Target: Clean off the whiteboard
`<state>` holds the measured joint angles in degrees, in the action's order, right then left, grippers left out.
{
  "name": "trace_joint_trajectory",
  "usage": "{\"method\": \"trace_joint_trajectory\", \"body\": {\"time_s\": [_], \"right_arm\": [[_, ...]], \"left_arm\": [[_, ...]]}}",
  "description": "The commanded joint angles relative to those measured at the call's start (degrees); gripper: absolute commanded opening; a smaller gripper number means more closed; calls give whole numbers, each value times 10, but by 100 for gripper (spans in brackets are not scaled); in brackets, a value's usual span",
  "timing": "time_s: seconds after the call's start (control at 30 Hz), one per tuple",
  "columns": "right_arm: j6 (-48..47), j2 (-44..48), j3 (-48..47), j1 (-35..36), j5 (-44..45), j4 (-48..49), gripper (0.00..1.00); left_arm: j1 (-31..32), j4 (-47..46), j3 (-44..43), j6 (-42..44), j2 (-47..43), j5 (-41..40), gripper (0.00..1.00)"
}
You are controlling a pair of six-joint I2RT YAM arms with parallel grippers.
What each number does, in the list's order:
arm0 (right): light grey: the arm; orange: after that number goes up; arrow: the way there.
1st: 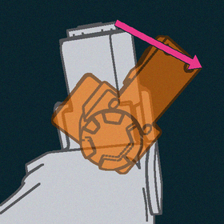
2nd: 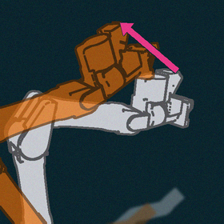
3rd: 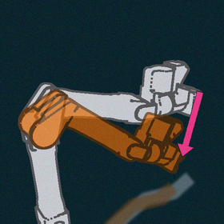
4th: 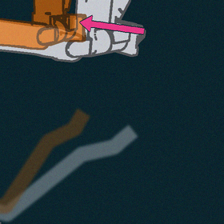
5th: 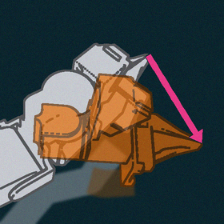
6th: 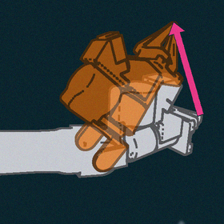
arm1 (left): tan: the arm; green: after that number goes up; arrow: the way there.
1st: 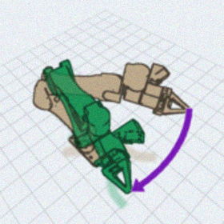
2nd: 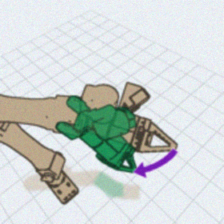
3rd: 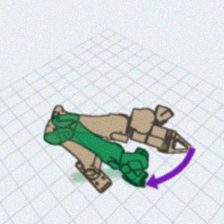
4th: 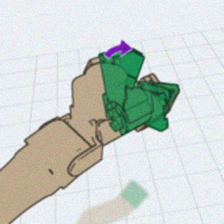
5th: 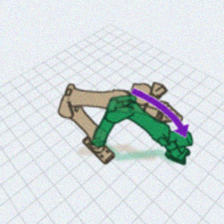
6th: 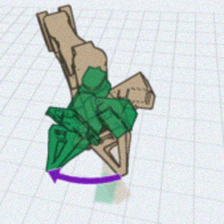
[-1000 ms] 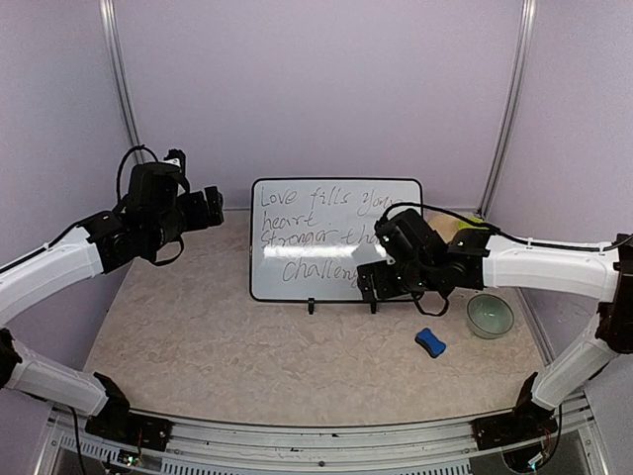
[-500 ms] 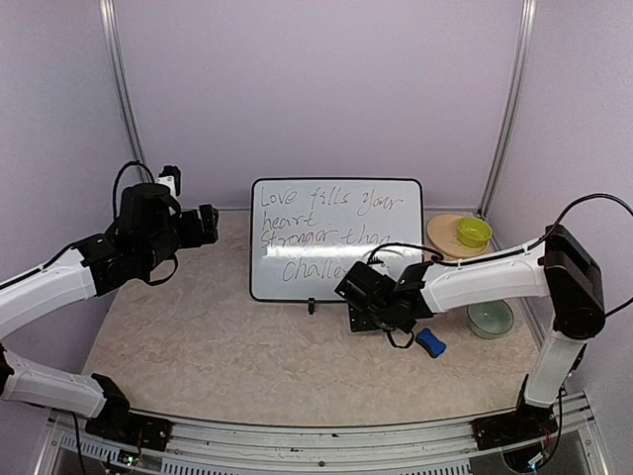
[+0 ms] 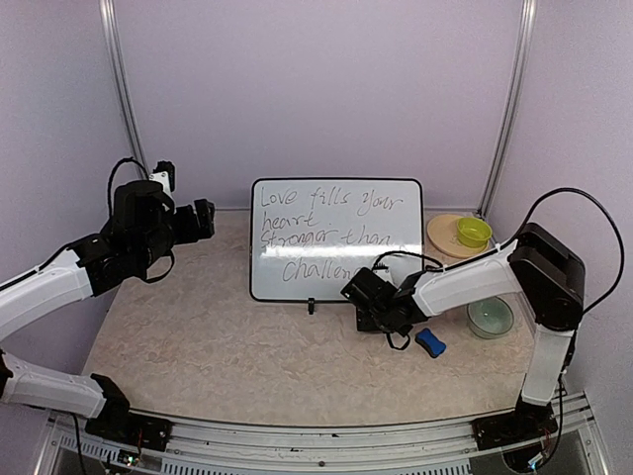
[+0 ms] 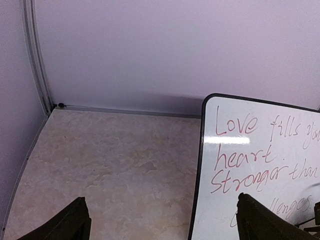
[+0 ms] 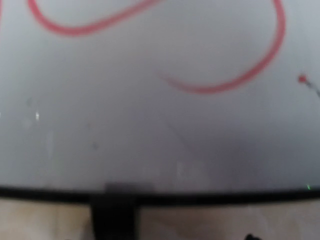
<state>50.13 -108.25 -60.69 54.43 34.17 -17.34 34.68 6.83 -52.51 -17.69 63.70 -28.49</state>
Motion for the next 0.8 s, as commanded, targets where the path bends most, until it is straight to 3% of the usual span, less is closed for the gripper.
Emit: {"method": "trace_joint_trajectory", "body": {"time_s": [0.0, 0.27, 0.57, 0.77], "right_arm": [[-17, -22, -8, -9, 3, 45, 69], [-26, -55, -30, -15, 20, 57, 53], [-57, -45, -22, -19, -11, 73, 1], [-114, -15, 7, -17, -47, 96, 0]], "left_arm": [[-8, -16, 7, 6, -8, 1, 99], [-32, -20, 8, -2, -10, 18, 99], [-54, -23, 10, -9, -4, 47, 99], [-67, -27, 11, -12, -3, 59, 99]]}}
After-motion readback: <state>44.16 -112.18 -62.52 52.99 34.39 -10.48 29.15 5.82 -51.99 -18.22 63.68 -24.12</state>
